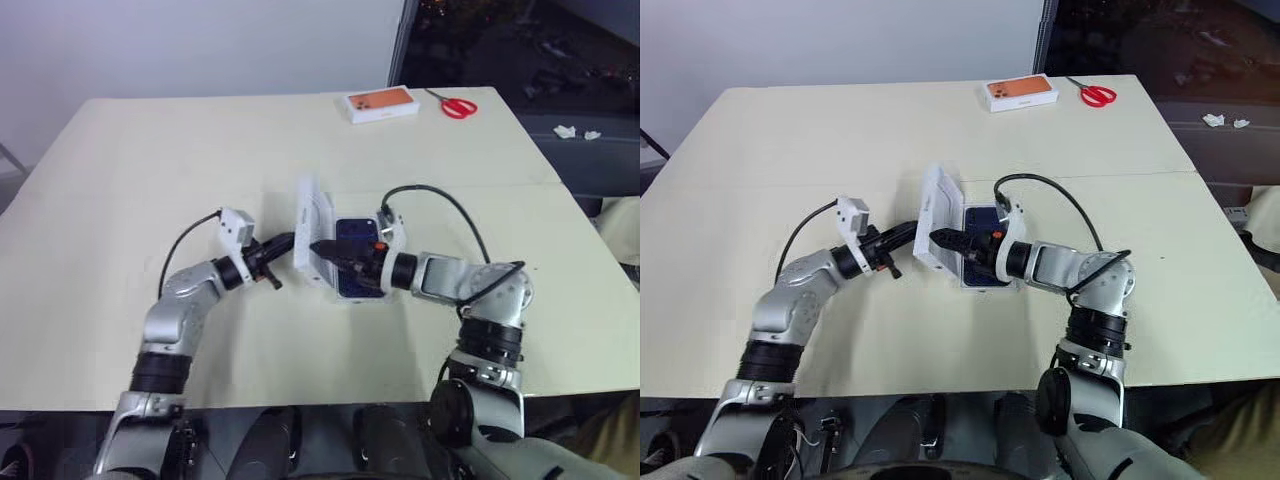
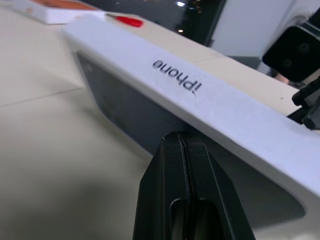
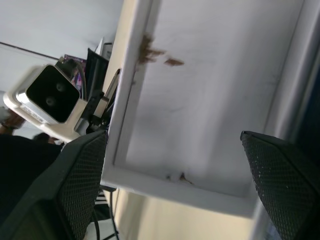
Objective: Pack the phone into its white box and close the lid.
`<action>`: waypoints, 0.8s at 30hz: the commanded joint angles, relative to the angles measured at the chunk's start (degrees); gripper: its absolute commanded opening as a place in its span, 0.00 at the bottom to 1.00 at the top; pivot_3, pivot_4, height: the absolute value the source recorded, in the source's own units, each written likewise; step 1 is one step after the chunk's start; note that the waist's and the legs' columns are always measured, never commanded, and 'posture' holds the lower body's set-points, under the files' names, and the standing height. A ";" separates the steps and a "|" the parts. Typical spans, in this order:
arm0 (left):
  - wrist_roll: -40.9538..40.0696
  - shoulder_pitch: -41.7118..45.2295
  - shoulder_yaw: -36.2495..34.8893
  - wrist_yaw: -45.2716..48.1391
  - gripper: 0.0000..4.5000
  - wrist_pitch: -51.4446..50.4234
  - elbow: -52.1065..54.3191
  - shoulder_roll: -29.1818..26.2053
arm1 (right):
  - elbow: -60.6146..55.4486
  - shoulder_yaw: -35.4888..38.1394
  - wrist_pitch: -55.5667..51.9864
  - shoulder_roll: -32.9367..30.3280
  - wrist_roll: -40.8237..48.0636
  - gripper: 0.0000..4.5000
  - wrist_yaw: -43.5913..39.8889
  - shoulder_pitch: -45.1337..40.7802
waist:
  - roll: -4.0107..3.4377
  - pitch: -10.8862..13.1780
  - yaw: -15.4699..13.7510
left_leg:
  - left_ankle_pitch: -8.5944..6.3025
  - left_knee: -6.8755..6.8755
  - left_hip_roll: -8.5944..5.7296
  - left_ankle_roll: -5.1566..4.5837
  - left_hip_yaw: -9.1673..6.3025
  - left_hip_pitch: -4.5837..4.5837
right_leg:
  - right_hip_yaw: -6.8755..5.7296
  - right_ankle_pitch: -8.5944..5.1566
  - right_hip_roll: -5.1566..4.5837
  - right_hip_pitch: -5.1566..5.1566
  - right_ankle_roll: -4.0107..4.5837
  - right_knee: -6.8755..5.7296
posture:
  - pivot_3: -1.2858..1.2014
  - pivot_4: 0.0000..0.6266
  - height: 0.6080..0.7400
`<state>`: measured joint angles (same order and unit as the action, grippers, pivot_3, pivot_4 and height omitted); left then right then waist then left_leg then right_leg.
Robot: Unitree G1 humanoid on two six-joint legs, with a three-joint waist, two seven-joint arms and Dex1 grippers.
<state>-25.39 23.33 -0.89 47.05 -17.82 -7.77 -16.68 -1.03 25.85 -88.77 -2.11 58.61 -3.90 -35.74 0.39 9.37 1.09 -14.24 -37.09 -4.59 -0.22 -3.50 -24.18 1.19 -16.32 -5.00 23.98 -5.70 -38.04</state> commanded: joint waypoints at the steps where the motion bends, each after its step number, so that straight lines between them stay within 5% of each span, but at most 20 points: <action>1: 0.87 1.49 0.64 0.14 0.00 2.31 0.18 0.84 | -1.58 -0.43 2.08 -2.68 0.57 0.98 -2.57 -1.92 | 0.00 0.00 0.08 | 0.00 0.00 0.02 0.00 0.01 0.00 | 0.01 0.00 0.01 0.00 0.00 0.00 | 0.52 0.24 1.00; 6: 0.39 2.25 0.43 1.49 0.00 1.71 0.19 0.40 | -6.24 -8.40 6.65 -14.02 -1.63 0.98 -13.08 -0.37 | 0.00 0.01 -0.28 | 0.00 -0.06 0.08 0.00 0.03 -0.06 | -0.01 0.00 0.06 0.04 0.00 -0.01 | 0.52 0.24 1.00; 12: 0.74 3.03 1.54 1.61 0.00 1.47 -0.25 1.74 | -9.74 -21.29 33.20 -31.92 -17.82 0.98 -32.54 4.13 | 0.06 0.04 -0.31 | -0.05 -0.14 0.05 -0.09 0.04 -0.09 | -0.09 0.00 0.10 -0.07 -0.02 0.11 | 0.52 0.24 1.00; 17: 1.90 4.12 4.38 2.15 0.00 1.70 -1.45 4.45 | -3.88 -26.72 54.03 -37.30 -32.41 0.98 -38.69 4.21 | 0.08 0.05 -0.30 | -0.04 -0.16 0.11 -0.07 0.06 -0.05 | -0.07 0.00 0.10 -0.08 -0.03 0.08 | 0.52 0.24 1.00; 24: 3.65 7.21 8.36 3.77 0.00 1.75 -5.32 7.82 | 3.20 -31.73 68.42 -39.47 -45.43 0.98 -41.38 4.95 | 0.11 0.07 -0.47 | -0.02 -0.18 0.10 -0.03 0.06 -0.05 | -0.07 0.00 0.08 -0.10 -0.03 0.09 | 0.52 0.24 1.00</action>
<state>-22.41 29.98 6.47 49.97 -16.82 -13.43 -9.05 1.60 -5.22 -24.88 -39.79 17.06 -45.01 -30.42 0.49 9.43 0.62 -14.25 -37.27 -4.49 -0.25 -3.44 -24.23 1.12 -16.32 -4.92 23.89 -5.73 -37.95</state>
